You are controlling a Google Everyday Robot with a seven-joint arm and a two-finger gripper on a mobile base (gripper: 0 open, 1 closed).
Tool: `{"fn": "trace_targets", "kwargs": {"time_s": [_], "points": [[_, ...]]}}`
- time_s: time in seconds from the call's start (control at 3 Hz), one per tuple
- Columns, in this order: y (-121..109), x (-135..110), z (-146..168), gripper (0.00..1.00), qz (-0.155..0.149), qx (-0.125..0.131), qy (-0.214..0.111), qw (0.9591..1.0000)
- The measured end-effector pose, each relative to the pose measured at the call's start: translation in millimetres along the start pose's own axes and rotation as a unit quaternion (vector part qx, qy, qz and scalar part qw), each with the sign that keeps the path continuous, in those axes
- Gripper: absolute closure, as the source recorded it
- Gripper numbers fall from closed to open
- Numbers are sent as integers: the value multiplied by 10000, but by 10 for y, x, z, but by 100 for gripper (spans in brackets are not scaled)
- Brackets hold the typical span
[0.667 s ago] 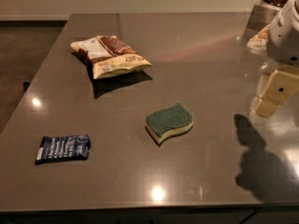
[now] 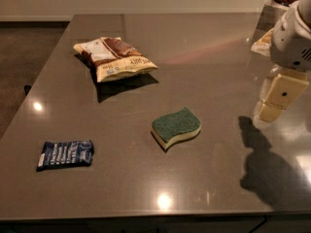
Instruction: Move sponge near rxbar blueberry
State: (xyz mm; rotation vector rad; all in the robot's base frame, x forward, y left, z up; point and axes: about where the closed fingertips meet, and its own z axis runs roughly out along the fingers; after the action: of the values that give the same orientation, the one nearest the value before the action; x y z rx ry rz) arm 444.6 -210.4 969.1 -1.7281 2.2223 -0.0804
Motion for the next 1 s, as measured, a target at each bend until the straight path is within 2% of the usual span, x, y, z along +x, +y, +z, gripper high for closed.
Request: {"fn": "trace_targets", "kwargs": {"time_s": [0.67, 1.0], "points": [[93, -187, 480, 0, 47, -223, -510, 9984], [132, -423, 717, 0, 30, -410, -801, 9959]]}}
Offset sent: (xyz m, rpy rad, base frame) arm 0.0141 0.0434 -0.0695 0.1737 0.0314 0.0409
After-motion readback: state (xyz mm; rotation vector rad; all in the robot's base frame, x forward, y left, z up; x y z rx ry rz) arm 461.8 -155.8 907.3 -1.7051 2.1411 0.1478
